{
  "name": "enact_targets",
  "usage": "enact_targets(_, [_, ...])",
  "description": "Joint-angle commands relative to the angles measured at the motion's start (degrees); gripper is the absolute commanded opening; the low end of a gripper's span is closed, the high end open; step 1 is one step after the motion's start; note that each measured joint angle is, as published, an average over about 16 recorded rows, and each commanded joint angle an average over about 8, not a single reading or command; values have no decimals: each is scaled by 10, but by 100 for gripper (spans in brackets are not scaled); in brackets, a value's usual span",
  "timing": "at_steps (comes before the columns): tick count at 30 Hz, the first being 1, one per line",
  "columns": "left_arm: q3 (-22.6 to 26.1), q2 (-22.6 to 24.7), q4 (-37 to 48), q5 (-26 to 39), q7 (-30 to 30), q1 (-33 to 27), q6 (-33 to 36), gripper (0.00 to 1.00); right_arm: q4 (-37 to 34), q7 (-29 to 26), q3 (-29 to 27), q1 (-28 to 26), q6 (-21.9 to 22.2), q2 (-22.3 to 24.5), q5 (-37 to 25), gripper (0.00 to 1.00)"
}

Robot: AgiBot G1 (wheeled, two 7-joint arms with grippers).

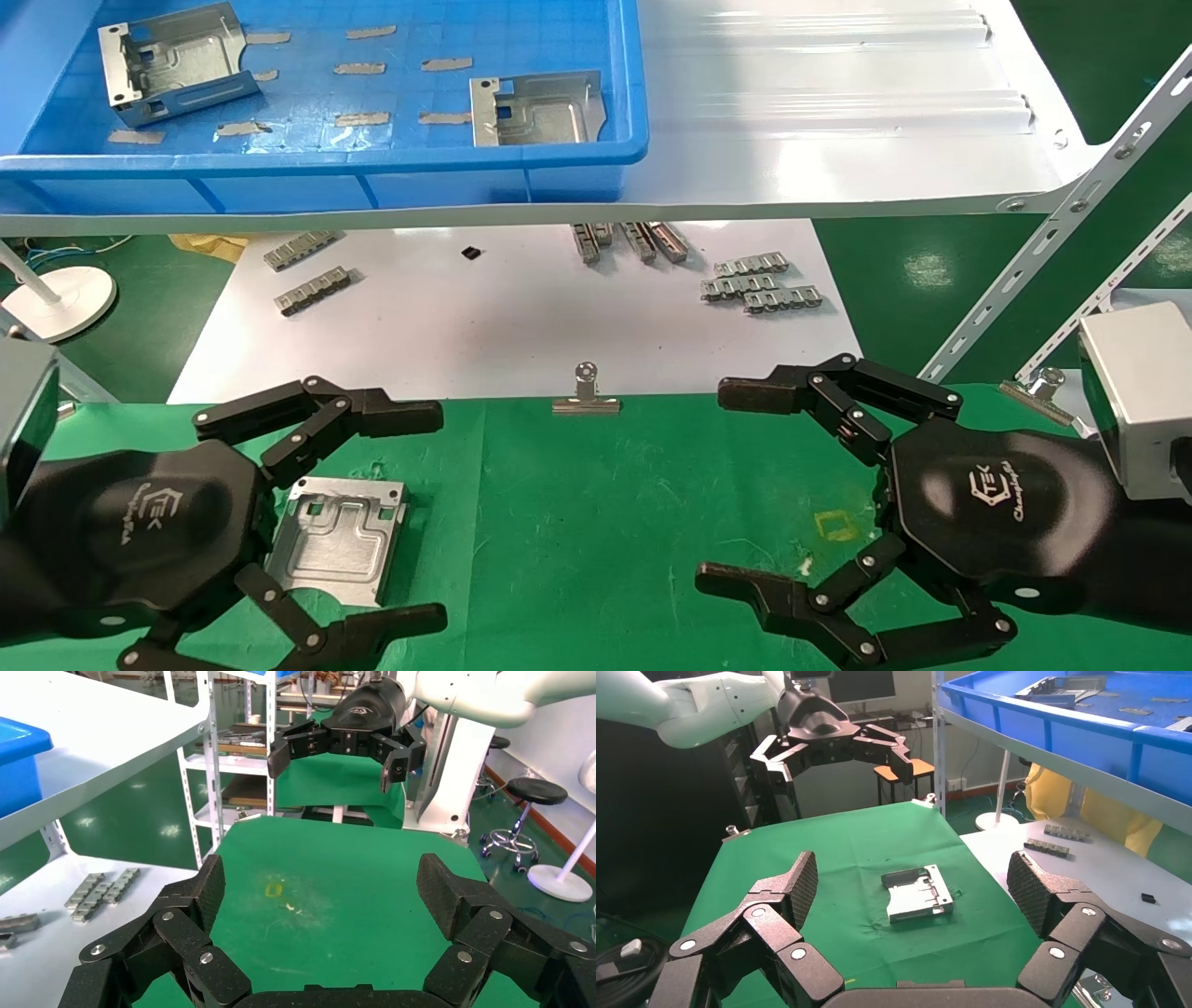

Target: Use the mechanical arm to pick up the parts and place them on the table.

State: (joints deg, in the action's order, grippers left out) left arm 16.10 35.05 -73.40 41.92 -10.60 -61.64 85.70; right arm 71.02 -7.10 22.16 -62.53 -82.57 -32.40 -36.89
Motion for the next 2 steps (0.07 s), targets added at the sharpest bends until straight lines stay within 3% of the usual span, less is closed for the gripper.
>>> enact_targets(1, [0,0,0,0,0,0,0,100,0,0,0,0,0,0,0,100])
enact_targets(2, [0,0,0,0,0,0,0,100,0,0,0,0,0,0,0,100])
